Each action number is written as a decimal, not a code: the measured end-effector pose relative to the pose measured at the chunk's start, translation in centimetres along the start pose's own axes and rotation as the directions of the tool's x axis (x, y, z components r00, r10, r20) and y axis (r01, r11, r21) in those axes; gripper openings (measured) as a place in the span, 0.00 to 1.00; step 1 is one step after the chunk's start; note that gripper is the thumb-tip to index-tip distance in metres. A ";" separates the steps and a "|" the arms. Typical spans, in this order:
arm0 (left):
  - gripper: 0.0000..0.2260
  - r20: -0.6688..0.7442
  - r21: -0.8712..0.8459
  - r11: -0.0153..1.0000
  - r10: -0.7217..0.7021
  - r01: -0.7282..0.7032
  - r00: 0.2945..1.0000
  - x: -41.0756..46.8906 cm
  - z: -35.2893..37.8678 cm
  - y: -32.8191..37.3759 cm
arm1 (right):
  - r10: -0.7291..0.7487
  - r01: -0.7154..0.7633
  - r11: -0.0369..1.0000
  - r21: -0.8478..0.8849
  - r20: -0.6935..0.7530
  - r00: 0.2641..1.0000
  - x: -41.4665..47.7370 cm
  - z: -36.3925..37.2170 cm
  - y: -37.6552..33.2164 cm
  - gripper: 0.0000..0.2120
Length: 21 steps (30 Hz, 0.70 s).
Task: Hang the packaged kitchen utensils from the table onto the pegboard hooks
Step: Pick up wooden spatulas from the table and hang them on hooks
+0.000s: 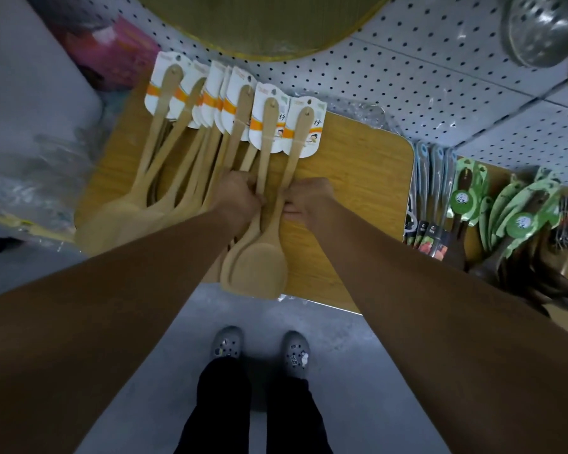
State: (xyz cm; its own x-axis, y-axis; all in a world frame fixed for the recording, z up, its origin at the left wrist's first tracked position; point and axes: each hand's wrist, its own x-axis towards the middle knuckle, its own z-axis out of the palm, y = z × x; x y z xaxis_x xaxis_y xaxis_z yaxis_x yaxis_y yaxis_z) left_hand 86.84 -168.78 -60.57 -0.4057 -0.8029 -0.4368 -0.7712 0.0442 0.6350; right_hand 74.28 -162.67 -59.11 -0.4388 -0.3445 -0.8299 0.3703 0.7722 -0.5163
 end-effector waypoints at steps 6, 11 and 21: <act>0.14 0.074 -0.184 0.979 -0.080 0.092 0.994 -3.9 -0.6 -0.6 | -0.011 0.017 0.987 0.161 -0.037 0.999 -4.7 -4.2 3.2 0.14; 0.12 0.100 -0.271 0.949 -0.137 0.160 0.986 -8.2 -0.6 0.3 | -0.048 0.060 0.959 0.277 -0.050 0.998 -10.1 -7.6 6.6 0.07; 0.14 0.376 -0.357 0.929 0.048 0.097 0.925 -19.2 1.2 4.8 | -0.025 0.103 0.862 0.497 -0.161 0.987 -22.3 -13.9 18.5 0.09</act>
State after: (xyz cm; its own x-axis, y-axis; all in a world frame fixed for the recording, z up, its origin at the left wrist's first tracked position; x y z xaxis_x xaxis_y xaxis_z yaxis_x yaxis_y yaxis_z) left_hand 90.34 -152.42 -49.92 -0.5968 -0.5175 -0.6132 -0.5805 -0.2492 0.7752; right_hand 79.58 -133.26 -47.23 -0.5739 -0.2730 -0.7721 0.6808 0.3649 -0.6351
